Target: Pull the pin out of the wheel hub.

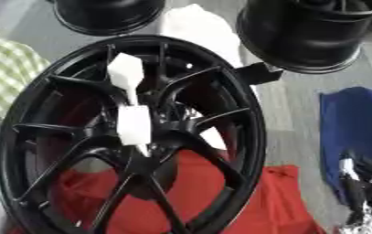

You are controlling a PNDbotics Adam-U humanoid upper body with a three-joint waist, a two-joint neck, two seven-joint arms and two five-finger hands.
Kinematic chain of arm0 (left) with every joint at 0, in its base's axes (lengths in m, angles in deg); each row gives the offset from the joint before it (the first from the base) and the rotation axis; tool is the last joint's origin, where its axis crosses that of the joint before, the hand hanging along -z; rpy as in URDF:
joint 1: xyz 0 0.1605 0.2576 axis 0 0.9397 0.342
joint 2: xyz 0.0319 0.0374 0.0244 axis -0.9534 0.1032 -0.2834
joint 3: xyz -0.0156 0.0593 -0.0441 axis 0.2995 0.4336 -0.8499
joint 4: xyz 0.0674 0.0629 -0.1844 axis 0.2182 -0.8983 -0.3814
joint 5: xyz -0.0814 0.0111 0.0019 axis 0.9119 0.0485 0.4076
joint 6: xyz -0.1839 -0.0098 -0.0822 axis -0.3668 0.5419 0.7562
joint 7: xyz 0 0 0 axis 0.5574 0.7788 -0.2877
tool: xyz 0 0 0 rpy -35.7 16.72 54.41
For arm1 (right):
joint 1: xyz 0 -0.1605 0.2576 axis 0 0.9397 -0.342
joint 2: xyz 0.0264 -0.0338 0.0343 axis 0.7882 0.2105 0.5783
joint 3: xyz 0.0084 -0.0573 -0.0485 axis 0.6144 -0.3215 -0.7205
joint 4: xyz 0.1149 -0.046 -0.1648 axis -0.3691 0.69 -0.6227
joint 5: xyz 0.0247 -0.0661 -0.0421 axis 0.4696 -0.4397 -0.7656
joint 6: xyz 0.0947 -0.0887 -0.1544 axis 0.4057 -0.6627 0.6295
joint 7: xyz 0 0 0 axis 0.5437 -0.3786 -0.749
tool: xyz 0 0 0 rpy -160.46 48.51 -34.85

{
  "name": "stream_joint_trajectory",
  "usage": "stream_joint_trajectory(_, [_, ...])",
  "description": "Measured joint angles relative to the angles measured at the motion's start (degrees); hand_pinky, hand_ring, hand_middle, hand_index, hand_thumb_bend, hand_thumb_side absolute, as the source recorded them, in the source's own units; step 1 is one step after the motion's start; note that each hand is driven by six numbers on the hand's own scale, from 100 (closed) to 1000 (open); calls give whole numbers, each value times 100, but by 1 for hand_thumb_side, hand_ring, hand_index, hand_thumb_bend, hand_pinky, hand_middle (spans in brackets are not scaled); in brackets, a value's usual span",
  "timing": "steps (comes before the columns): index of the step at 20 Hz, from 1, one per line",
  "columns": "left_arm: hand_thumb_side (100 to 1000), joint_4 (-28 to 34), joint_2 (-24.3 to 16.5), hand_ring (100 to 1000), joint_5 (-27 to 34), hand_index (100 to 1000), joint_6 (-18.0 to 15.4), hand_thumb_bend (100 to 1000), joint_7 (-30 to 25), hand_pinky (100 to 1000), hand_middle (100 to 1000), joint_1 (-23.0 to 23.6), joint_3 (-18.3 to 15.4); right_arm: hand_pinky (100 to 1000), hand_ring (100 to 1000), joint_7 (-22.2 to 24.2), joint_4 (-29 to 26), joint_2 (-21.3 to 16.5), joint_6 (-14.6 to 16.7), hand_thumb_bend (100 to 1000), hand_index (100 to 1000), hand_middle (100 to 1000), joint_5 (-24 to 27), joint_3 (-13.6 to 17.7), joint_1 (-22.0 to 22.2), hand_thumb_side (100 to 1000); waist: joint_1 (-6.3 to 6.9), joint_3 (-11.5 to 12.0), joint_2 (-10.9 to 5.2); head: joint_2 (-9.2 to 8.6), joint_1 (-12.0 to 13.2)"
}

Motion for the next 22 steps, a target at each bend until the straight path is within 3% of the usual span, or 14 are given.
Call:
stream_joint_trajectory(5, [852, 311, -64, 500, -143, 677, -14, 100, -31, 567, 481, -201, 32, 569, 673, -32, -69, 18, -17, 466, 667, 596, -1, 48, 1, 348, -44, -37, 94, 6, -141])
stream_joint_trajectory(11, [647, 1131, -770, 537, -630, 710, -207, 100, -455, 596, 520, -959, 367, 567, 671, -80, -257, 73, -55, 469, 666, 594, -37, 139, 62, 345, 37, -36, 170, 126, -349])
stream_joint_trajectory(18, [452, 1973, -2515, 585, -642, 751, 192, 100, -1840, 647, 571, -2454, 893, 567, 670, -179, -466, 99, -64, 469, 665, 593, -80, 247, 100, 344, 148, -73, 256, 154, -421])
stream_joint_trajectory(22, [377, 2153, -3127, 615, -700, 769, 394, 115, -2745, 689, 602, -3196, 1253, 568, 670, -225, -549, 99, -79, 475, 665, 594, -129, 290, 155, 340, 186, -62, 279, 118, -401])
